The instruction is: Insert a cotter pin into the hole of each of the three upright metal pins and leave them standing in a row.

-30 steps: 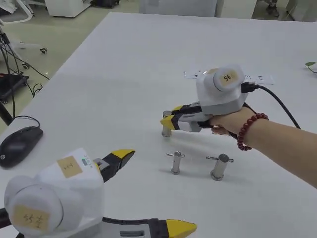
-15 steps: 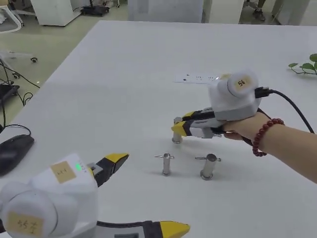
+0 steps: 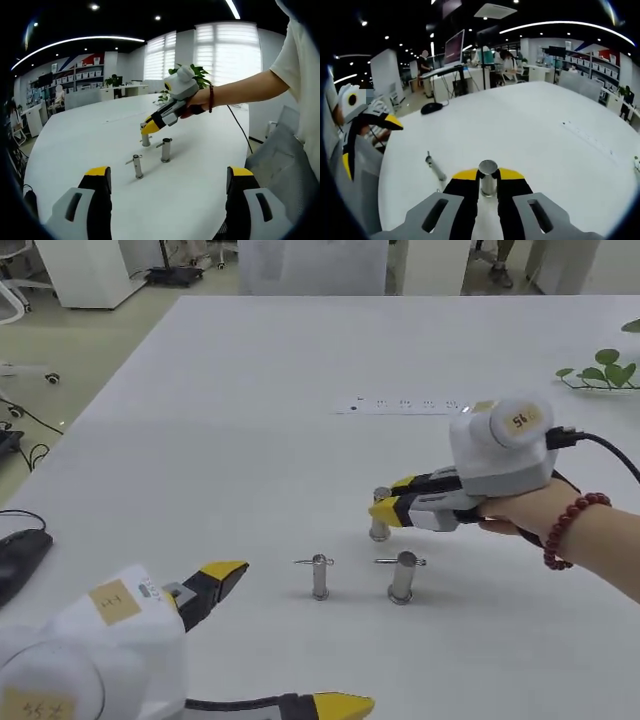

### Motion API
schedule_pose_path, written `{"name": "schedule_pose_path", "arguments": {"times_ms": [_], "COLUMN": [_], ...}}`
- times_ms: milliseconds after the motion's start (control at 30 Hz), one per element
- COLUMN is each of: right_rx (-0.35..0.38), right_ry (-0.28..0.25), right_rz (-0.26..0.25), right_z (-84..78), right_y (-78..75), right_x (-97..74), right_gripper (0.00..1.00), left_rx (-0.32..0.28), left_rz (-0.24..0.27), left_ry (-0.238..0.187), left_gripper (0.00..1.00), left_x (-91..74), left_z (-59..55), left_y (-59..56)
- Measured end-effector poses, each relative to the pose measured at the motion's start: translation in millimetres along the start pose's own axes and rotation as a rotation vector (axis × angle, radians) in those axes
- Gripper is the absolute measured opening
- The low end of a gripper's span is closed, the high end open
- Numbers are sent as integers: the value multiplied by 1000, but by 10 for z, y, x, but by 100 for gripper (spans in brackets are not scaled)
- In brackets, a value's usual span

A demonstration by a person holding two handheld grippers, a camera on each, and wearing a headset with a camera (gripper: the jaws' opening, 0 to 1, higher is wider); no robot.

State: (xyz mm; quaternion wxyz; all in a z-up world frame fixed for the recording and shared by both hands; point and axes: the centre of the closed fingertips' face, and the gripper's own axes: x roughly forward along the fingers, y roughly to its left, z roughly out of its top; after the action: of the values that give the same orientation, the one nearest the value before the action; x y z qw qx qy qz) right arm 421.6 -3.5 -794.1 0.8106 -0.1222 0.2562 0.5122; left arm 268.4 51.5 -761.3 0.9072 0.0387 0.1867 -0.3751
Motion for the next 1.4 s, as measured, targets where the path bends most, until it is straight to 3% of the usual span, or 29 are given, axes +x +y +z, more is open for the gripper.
{"name": "schedule_pose_path", "arguments": {"times_ms": [700,1400], "right_rx": [53,79], "right_ry": [-4,3], "right_rz": [-86,-134], "right_z": [-323,-639], "right_y": [-39,159], "right_x": [-455,-715], "right_gripper": [14,14], "left_rx": [3,18], "left_rz": [5,16], "left_ry": [0,-6], "left_gripper": [95,93], "left_x": [-35,-82], "left_z": [9,27], "left_y": [-88,-131]}}
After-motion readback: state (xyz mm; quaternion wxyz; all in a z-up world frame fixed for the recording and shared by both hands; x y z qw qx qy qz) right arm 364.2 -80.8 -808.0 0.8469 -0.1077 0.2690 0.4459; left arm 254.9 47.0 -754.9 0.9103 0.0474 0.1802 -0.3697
